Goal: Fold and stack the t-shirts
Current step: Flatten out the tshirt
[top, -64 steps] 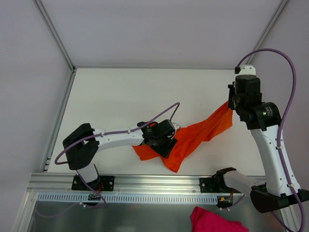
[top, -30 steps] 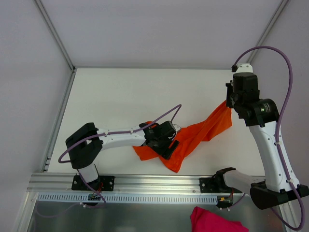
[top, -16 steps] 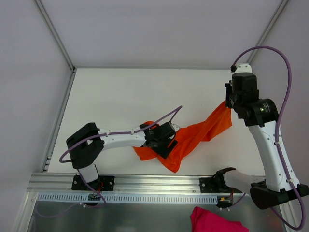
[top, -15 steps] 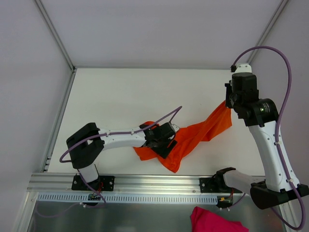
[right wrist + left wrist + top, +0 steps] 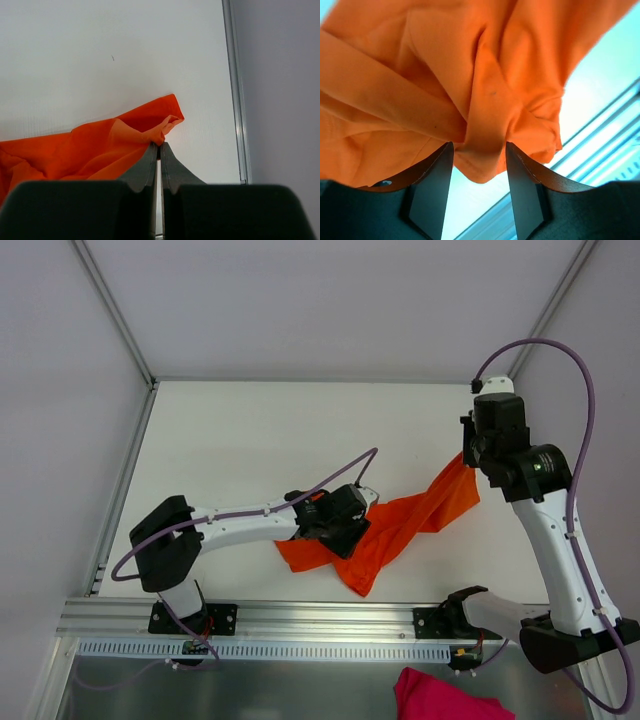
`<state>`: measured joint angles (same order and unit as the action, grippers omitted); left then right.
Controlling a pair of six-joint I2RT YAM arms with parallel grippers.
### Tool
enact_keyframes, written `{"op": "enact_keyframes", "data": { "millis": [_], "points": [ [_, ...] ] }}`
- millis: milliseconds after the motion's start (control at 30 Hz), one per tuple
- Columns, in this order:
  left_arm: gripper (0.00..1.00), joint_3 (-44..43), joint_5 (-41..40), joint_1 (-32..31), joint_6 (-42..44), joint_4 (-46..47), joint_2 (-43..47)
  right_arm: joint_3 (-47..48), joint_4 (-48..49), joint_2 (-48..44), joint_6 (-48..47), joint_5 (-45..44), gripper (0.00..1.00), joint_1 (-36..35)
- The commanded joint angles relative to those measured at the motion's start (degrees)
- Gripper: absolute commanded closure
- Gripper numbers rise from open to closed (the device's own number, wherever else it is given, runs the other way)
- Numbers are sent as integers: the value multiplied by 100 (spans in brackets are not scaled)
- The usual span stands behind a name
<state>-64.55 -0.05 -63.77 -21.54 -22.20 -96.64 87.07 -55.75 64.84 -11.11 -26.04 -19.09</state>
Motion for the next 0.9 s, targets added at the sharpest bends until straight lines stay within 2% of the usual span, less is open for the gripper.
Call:
{"op": "enact_keyframes", "data": {
  "millis": [0, 267, 467, 567, 867],
  "points": [
    [54, -399, 120, -22, 106, -118, 488, -58, 73, -59, 65, 38, 99, -103],
    [64, -725, 726, -92, 71, -320, 673, -173, 152, 20, 127, -15, 99, -270],
    [64, -621, -275, -127, -26, -734, 339, -173, 169, 38, 110, -41, 99, -314],
    [64, -85, -372, -118, -52, -392, 313, -190, 143, 46, 92, -41, 99, -323],
    [67, 566, -574, -92, -342, -5, -118, -277, 29, -120, 48, -129, 99, -341]
  ]
}}
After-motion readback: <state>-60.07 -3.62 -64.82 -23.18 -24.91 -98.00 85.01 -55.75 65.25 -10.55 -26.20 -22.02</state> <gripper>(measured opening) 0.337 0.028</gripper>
